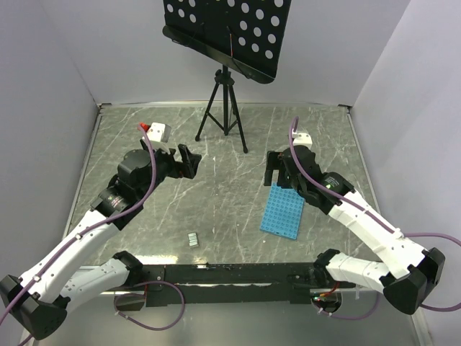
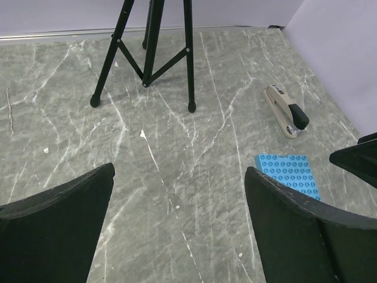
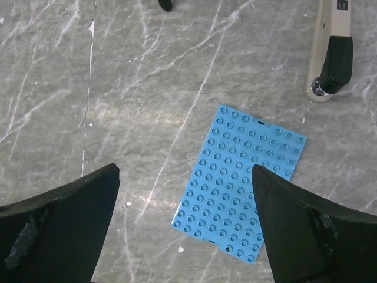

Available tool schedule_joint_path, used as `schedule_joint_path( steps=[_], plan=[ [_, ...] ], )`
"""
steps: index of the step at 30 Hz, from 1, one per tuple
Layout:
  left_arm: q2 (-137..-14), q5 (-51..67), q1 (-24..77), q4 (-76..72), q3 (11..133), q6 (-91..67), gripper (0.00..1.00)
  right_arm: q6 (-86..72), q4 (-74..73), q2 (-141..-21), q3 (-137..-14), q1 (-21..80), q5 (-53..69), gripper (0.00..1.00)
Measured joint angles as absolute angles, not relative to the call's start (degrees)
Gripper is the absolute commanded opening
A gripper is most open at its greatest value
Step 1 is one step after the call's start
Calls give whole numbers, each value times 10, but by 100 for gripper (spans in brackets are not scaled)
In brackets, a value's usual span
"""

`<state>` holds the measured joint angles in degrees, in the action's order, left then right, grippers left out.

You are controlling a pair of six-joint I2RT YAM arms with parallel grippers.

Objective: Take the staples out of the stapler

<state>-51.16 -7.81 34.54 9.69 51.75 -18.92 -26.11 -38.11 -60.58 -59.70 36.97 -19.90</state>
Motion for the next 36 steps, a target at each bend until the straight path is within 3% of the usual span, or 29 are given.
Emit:
schedule_joint_path(
  steps=[15, 18, 19, 22, 28, 36],
  plan=[
    [-511, -74, 345, 97, 517, -189, 97, -212, -373, -612, -604, 358, -271, 99],
    [-511, -74, 345, 97, 517, -189, 97, -186, -376, -651, -635, 306, -276, 87],
    [-511, -74, 345, 97, 517, -189, 97, -178, -374, -668, -647, 281, -271, 78],
    [-511, -74, 345, 97, 517, -189, 97, -153, -369, -724, -668, 199, -240, 69],
    [-511, -74, 345, 97, 517, -189, 97, -122, -373, -811, -687, 105, -182, 63],
    [-511, -74, 345, 97, 517, -189, 97, -90, -376, -945, -734, 44, -105, 65]
  ],
)
